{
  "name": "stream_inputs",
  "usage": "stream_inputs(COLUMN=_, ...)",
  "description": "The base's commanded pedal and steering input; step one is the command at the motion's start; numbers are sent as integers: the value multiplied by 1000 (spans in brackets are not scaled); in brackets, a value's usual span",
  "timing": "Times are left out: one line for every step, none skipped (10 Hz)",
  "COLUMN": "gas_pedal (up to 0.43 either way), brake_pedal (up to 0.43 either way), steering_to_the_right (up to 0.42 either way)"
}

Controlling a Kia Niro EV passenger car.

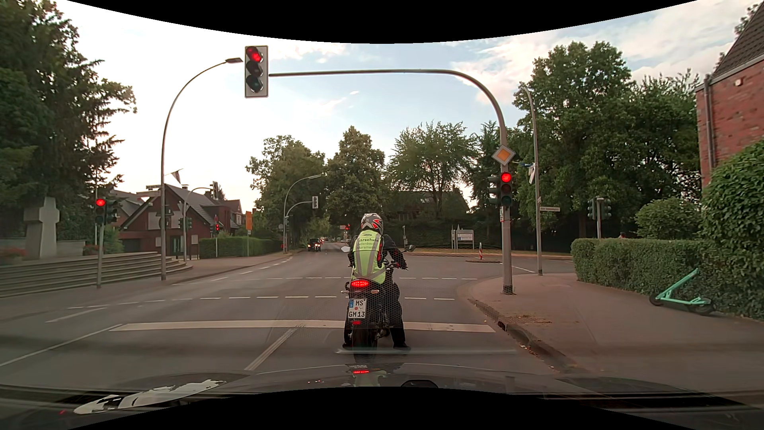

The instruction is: Follow the waypoints while adhering to traffic rules and regulations

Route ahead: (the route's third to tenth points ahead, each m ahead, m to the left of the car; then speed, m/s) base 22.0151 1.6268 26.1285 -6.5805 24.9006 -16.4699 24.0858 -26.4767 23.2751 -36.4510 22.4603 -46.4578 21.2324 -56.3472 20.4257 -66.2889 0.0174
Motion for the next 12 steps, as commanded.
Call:
stream_inputs(gas_pedal=0, brake_pedal=0, steering_to_the_right=-14)
stream_inputs(gas_pedal=0, brake_pedal=0, steering_to_the_right=-15)
stream_inputs(gas_pedal=0, brake_pedal=0, steering_to_the_right=-15)
stream_inputs(gas_pedal=0, brake_pedal=0, steering_to_the_right=-15)
stream_inputs(gas_pedal=0, brake_pedal=0, steering_to_the_right=-14)
stream_inputs(gas_pedal=0, brake_pedal=0, steering_to_the_right=-14)
stream_inputs(gas_pedal=0, brake_pedal=0, steering_to_the_right=-15)
stream_inputs(gas_pedal=0, brake_pedal=0, steering_to_the_right=-15)
stream_inputs(gas_pedal=0, brake_pedal=0, steering_to_the_right=-17)
stream_inputs(gas_pedal=0, brake_pedal=0, steering_to_the_right=-18)
stream_inputs(gas_pedal=0, brake_pedal=0, steering_to_the_right=-18)
stream_inputs(gas_pedal=0, brake_pedal=0, steering_to_the_right=-18)
